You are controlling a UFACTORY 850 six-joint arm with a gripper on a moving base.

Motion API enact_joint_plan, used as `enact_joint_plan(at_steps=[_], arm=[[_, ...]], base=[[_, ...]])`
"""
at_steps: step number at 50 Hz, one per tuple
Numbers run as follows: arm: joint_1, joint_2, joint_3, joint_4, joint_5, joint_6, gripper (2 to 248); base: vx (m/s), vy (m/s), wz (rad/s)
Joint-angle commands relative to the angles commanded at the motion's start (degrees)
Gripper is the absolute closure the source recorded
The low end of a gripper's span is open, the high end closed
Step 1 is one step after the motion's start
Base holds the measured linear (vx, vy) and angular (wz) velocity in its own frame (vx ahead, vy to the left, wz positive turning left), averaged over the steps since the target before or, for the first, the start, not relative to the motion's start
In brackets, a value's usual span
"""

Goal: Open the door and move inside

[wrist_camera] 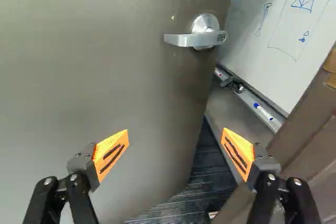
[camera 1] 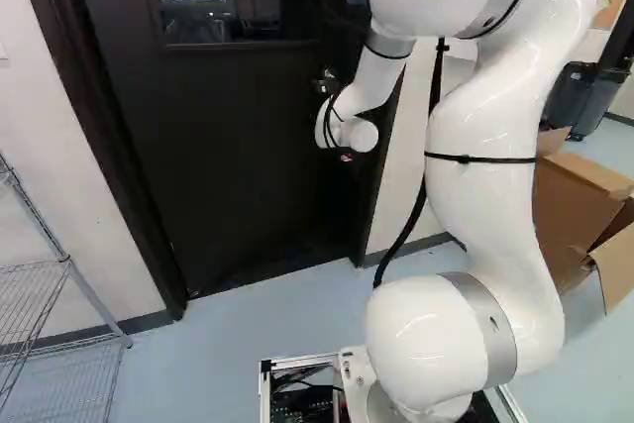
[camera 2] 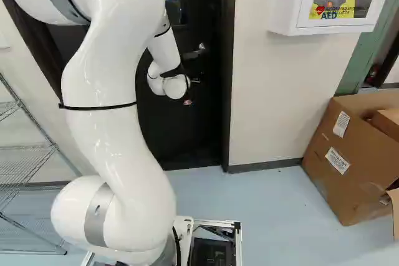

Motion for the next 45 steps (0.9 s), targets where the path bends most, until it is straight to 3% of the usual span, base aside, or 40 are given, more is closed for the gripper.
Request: enact_joint_plan(at_steps=[45], arm=[[-0.66, 12.15, 14.25, 0.75, 0.00, 0.00, 3]], base=[[0.000, 0.000, 0.000]])
